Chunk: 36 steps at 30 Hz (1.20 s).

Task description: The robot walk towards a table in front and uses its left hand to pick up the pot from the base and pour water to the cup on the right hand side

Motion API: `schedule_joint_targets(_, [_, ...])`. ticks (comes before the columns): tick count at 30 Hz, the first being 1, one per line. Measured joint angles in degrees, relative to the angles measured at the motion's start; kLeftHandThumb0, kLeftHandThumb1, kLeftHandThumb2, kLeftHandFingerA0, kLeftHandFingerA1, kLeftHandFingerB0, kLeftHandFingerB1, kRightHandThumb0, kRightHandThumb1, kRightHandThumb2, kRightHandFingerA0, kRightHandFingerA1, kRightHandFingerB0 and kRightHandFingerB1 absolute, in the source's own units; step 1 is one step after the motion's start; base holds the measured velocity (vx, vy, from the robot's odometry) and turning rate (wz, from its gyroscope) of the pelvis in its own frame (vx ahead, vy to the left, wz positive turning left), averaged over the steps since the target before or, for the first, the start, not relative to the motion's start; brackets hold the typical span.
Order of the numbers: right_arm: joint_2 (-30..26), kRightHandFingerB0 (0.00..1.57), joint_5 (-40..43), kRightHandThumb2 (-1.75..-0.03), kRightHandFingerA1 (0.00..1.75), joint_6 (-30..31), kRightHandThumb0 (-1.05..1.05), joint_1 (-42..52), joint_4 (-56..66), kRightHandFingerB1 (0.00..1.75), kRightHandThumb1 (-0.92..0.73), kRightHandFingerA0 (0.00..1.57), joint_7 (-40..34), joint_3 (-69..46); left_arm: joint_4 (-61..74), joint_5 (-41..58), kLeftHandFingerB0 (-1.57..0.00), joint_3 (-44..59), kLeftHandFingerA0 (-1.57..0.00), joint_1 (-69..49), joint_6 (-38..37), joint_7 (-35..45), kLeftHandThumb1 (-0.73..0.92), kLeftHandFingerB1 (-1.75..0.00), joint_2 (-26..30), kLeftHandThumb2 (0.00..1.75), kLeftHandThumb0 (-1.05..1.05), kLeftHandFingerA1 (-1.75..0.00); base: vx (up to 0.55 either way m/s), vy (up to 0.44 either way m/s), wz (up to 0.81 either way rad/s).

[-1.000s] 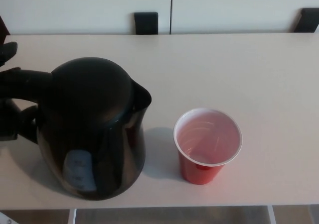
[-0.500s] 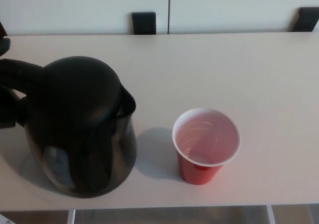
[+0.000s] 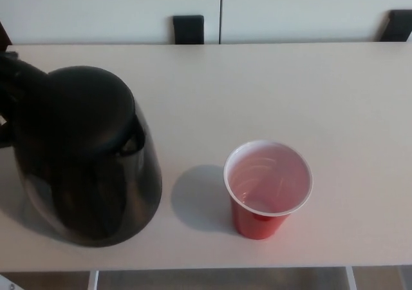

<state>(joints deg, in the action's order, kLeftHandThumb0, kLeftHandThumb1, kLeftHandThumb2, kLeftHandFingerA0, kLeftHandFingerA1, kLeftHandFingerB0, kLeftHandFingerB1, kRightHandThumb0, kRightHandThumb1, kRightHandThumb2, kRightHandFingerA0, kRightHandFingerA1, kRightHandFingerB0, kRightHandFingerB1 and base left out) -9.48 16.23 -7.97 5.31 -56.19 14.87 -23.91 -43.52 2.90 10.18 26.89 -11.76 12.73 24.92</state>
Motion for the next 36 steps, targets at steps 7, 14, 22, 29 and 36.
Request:
schedule_joint_targets(7, [0.1, 0.18, 0.1, -0.87, 0.57, 1.3, -0.15, -1.5, 0.4, 0.5, -0.42, 0.33, -0.3, -0.2, -8.3, -0.4, -0.65, -2.5, -0.69, 11.8, 1.7, 0.8, 0.59, -1.72, -1.5, 0.51, -0.17, -1.75, 0.0, 0.0, 0.0])
schedule_joint_targets(14, [0.5, 0.17, 0.0, -0.86, 0.55, 3.8, -0.16, 0.3, 8.6, 0.49, -0.41, 0.3, -1.4, 0.4, -11.2, -0.3, -0.65, -3.8, -0.7, 16.6, 3.4, 2.1, 0.59, -1.69, -4.9, 0.52, -0.14, -1.75, 0.0, 0.0, 0.0])
schedule_joint_targets(22, [0.5, 0.17, 0.0, -0.86, 0.57, 6.1, -0.18, 0.8, 10.3, 0.49, -0.4, 0.34, -2.2, 0.5, -7.4, 1.4, -0.58, -2.2, -0.65, 14.8, 5.3, 4.2, 0.61, -1.75, -7.9, 0.53, -0.09, -1.75, 0.0, 0.0, 0.0])
schedule_joint_targets(29, [0.4, 0.17, -0.1, -0.86, 0.57, 6.8, -0.19, 1.7, 10.7, 0.49, -0.41, 0.32, -2.2, 0.6, 0.8, 5.3, -0.62, 1.3, -0.68, 8.6, 7.7, 7.2, 0.6, -1.67, -10.7, 0.52, -0.15, -1.75, 0.0, 0.0, 0.0])
schedule_joint_targets(36, [0.4, 0.17, -0.1, -0.85, 0.57, 6.9, -0.24, 2.7, 11.9, 0.49, -0.39, 0.34, -1.8, 0.9, 10.2, 8.2, -0.66, 4.5, -0.75, 5.0, 12.4, 6.1, 0.59, -1.64, -14.3, 0.54, -0.14, -1.75, 0.0, 0.0, 0.0])
